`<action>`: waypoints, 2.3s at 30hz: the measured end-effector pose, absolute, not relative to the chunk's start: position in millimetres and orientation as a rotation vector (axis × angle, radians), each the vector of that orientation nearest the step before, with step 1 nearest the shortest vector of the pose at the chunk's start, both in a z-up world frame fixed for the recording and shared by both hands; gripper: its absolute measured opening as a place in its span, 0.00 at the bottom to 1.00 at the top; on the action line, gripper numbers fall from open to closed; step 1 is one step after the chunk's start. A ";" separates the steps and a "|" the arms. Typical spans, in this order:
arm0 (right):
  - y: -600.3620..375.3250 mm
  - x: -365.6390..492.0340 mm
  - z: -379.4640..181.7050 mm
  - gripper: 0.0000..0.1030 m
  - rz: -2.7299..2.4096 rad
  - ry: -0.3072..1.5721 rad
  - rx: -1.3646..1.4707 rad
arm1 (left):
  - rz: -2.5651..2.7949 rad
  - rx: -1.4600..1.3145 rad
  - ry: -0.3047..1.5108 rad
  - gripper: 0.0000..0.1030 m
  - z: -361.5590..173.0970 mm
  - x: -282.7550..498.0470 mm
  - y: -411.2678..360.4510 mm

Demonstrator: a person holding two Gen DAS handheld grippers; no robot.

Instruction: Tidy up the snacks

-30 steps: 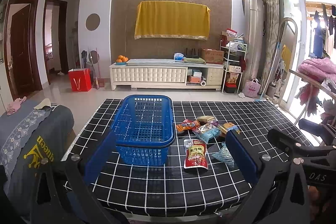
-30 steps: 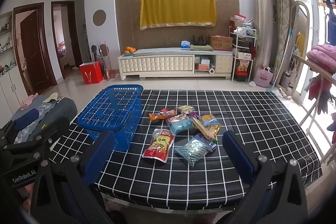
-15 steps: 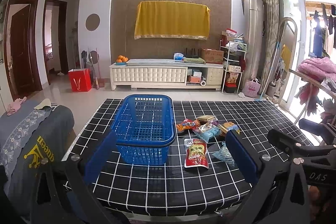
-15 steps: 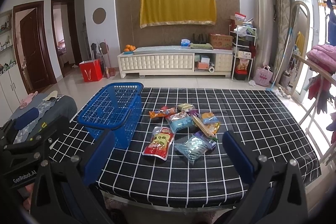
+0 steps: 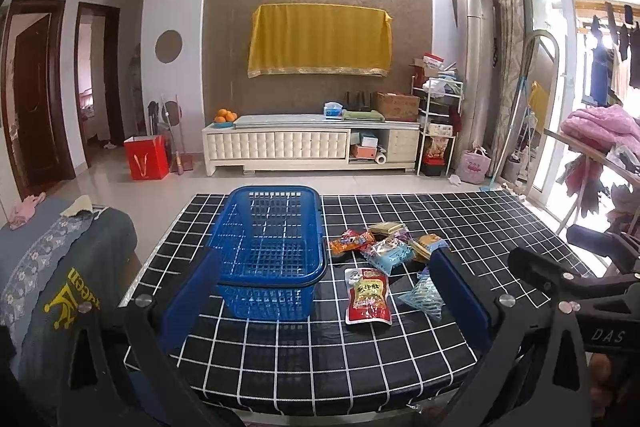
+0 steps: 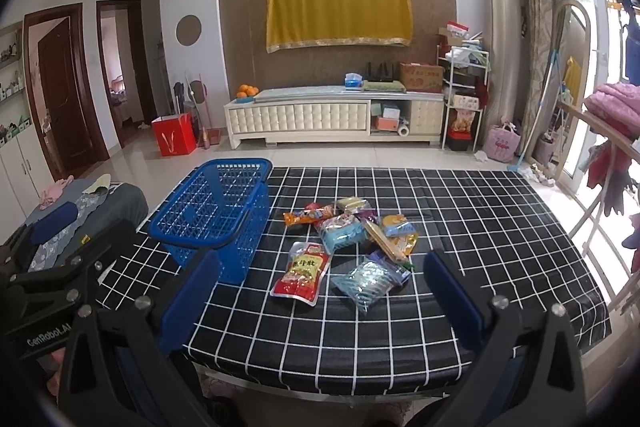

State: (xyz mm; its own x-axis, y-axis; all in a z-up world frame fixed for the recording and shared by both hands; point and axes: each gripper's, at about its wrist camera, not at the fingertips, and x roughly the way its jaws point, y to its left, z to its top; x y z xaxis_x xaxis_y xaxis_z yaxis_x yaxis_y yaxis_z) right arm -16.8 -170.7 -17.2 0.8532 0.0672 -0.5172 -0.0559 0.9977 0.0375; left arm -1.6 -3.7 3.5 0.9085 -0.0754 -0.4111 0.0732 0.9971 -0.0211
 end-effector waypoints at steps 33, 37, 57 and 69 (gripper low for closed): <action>-295.2 158.2 -105.7 1.00 -0.072 0.865 0.123 | -0.278 -0.015 1.003 1.00 -107.2 254.6 -126.6; -303.1 187.4 -128.7 1.00 -0.061 0.934 0.109 | -0.225 -0.034 1.064 1.00 -131.0 278.2 -131.5; -328.7 241.7 -180.9 1.00 0.018 1.041 0.131 | -0.097 -0.267 1.246 1.00 -209.8 377.1 -140.8; -342.9 238.0 -182.4 1.00 0.017 1.036 0.162 | 0.039 -0.316 1.314 0.83 -235.8 387.3 -136.6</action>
